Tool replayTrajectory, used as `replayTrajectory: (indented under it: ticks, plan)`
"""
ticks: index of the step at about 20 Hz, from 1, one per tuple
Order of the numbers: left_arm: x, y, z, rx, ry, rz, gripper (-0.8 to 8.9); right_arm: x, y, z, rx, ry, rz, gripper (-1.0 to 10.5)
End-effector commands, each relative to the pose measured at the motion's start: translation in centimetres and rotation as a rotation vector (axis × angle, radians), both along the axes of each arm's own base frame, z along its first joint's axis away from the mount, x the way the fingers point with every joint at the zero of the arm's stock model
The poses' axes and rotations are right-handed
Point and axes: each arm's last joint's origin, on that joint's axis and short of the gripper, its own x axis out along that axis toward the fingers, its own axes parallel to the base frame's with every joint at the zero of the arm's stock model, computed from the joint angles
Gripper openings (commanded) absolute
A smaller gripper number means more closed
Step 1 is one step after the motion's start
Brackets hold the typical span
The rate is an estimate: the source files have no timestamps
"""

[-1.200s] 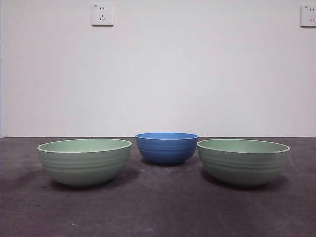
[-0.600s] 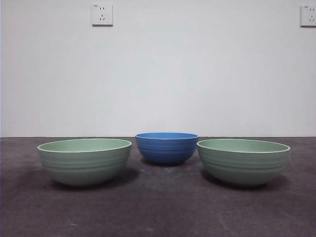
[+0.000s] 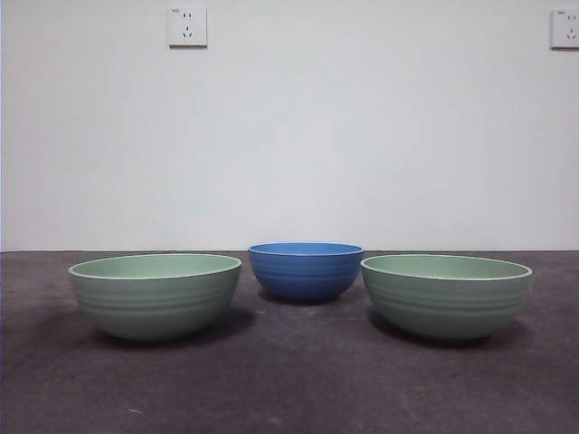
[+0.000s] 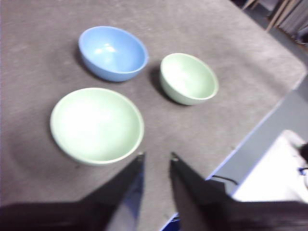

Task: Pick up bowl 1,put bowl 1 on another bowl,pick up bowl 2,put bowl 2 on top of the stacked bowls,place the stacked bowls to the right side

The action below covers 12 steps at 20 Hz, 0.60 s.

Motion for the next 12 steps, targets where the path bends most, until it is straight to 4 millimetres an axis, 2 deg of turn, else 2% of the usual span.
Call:
replayTrajectory:
  ticks: [1,3,12]
  plan:
    - [0.05,0.05,0.02,0.015,0.008,0.038,5.7,0.05,0.02,0.1,0.011,0.009,-0.016,5.1]
    - [0.04,0.05,0.02,0.012,0.01,0.036,5.7,0.05,0.02,0.1,0.015,0.014,-0.022,5.7]
    - [0.04,0.05,0.02,0.003,0.021,0.045,5.7,0.05,0.02,0.1,0.021,0.023,-0.033,5.7]
